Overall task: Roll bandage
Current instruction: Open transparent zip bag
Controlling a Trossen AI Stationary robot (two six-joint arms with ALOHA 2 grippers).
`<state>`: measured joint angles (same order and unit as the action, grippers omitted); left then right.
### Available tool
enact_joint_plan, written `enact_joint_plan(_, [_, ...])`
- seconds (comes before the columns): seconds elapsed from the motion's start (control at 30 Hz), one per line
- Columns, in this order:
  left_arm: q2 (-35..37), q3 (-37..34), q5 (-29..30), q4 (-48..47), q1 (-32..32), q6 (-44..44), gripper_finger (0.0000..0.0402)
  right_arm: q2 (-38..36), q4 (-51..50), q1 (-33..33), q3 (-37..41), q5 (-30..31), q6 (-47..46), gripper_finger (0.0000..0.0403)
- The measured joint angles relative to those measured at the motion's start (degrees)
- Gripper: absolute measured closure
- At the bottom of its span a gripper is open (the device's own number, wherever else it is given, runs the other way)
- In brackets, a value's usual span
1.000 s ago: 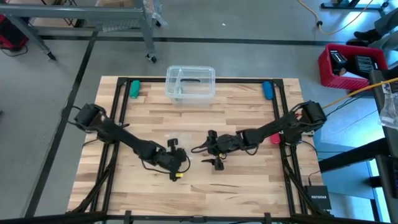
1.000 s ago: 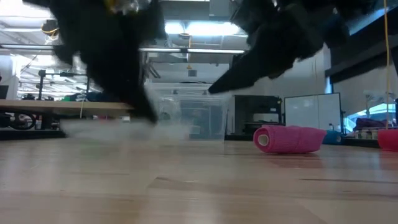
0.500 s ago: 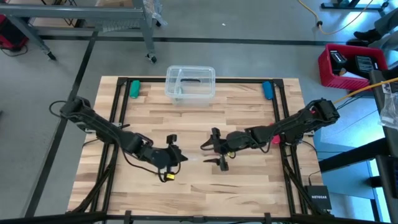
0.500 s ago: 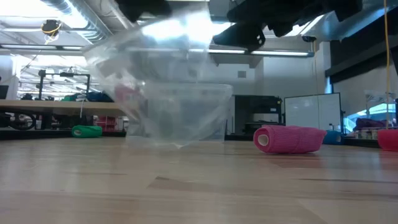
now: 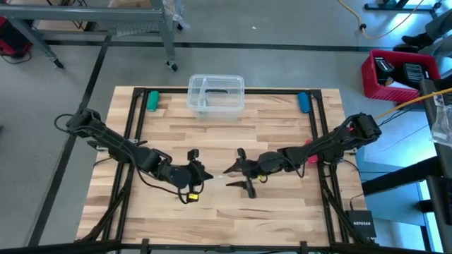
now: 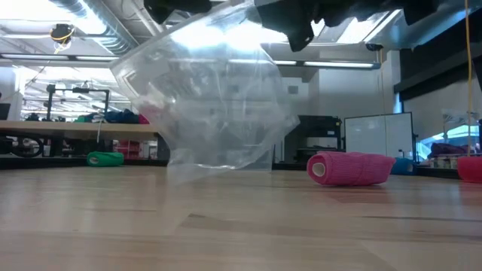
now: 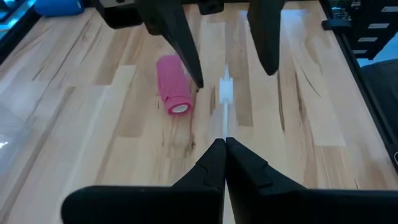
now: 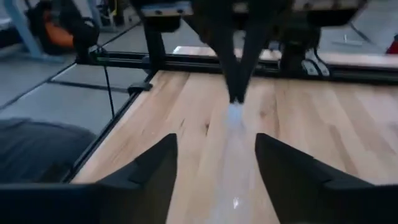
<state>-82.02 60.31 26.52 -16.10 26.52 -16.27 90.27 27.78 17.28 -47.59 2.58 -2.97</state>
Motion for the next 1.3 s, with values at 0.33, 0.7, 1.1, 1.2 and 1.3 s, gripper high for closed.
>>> enact_joint_plan(0.33, [0.0,0.0,0.0,-0.1,0.0,-0.2,0.0401,4.7,5.4,0.0,-0.4,4.3,-2.6,0.0256])
enact_joint_plan(0.7, [0.0,0.0,0.0,1.1,0.0,-3.7,0.0399,5.9,5.4,0.0,-1.3,4.8,1.1,0.0394])
enact_joint_plan(1.1, [0.0,0.0,0.0,9.9,-2.4,-1.0,0.0306,5.9,3.8,0.0,-1.2,7.6,1.8,0.0399])
enact_joint_plan(1.2, [-0.8,0.0,0.0,12.0,-2.7,0.0,0.0270,5.9,3.8,0.0,-1.2,8.4,0.7,0.0397])
enact_joint_plan(1.3, [-2.6,0.0,1.0,12.6,-3.2,1.7,0.0249,5.9,3.9,0.0,-1.2,8.4,-1.0,0.0399])
